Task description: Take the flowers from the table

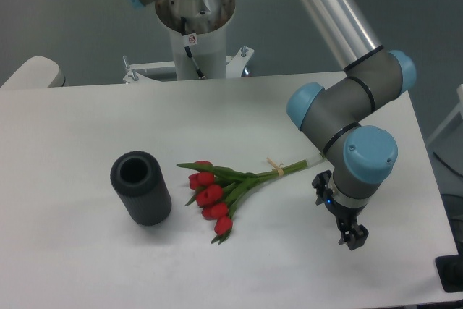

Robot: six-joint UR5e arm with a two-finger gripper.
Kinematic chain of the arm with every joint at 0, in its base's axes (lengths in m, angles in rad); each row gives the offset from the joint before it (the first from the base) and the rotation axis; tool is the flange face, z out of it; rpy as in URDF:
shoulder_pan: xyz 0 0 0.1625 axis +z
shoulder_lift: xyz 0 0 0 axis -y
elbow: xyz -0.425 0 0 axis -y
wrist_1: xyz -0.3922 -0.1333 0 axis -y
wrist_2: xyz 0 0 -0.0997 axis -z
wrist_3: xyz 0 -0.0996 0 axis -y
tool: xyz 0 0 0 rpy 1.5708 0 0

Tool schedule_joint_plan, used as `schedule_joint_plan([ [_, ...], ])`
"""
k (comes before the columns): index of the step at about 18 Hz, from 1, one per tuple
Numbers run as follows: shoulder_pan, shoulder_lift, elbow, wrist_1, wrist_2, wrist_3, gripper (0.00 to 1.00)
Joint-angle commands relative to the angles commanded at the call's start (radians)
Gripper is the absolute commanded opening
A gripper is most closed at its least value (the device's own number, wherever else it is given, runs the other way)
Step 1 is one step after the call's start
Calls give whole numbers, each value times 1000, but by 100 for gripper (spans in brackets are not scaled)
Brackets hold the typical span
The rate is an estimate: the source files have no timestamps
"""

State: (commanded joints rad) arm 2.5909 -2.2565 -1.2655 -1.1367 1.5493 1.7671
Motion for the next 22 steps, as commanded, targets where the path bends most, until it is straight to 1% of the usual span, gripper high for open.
schedule_joint_plan([
  [9, 2, 3, -12, 5, -9, -3, 100],
  [11, 5, 12, -35, 15, -9, -5, 100],
  [12, 0, 17, -46, 35, -9, -6, 100],
  [13, -2, 23, -49, 43, -11, -6, 100],
  [15, 0, 60, -92, 38, -9, -8, 100],
  [18, 0, 121, -210, 41, -34, -8, 100],
  [22, 0, 181, -331, 52, -34, -11, 100],
])
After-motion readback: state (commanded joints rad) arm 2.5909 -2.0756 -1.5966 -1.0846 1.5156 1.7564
